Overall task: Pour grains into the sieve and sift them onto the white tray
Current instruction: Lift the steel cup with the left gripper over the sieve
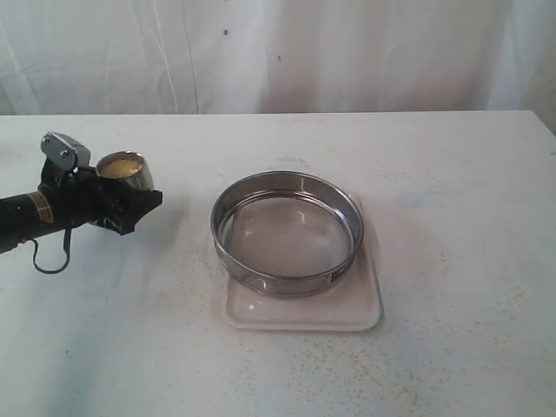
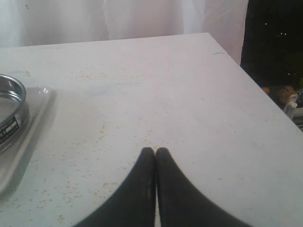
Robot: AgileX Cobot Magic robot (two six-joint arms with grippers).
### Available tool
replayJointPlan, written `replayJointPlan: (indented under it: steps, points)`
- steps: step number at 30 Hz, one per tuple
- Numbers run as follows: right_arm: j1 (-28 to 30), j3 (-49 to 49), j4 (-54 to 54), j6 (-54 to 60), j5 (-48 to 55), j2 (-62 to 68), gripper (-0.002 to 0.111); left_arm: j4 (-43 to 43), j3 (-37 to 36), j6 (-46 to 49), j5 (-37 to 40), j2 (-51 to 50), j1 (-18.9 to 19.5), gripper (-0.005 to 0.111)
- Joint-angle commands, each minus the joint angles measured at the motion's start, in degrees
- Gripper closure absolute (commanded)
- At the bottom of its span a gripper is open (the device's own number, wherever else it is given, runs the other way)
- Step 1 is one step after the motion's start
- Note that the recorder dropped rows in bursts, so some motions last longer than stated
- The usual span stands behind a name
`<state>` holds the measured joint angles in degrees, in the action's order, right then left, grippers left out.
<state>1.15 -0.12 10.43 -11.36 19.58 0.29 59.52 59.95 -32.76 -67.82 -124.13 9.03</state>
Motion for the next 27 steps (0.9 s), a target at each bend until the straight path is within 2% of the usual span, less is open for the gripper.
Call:
replayJointPlan:
  steps: [1, 7, 14, 17, 23, 27]
  points:
    - [-0.07, 0.12, 0.11, -0.03, -0.32, -0.29, 0.108, 0.13, 0.12, -1.95, -2.14, 5.49, -2.88, 0.107]
    - [-0.07, 0.12, 0.11, -0.03, -0.32, -0.29, 0.108, 0.60, 0.12, -4.17, -2.14, 10.49, -8.68, 0.107]
    - [-0.07, 0.12, 0.11, -0.03, -0.32, -0.29, 0.108, -4.81, 0.12, 4.83, -2.14, 11.15, -16.57, 0.107]
    - [-0.07, 0.12, 0.11, -0.03, -0.32, -0.29, 0.108, -10.01, 0.65, 10.59, 4.67, 11.15, -20.13, 0.107]
    - [-0.07, 0.12, 0.11, -0.03, -0.32, -0.29, 0.108, -10.24, 6.92, 12.26, 21.98, 11.15, -25.61, 0.107]
    - [-0.07, 0.12, 0.11, -0.03, -0.32, -0.29, 0.108, -9.07, 11.97, 15.11, 31.32, 11.15, -27.45, 0.107]
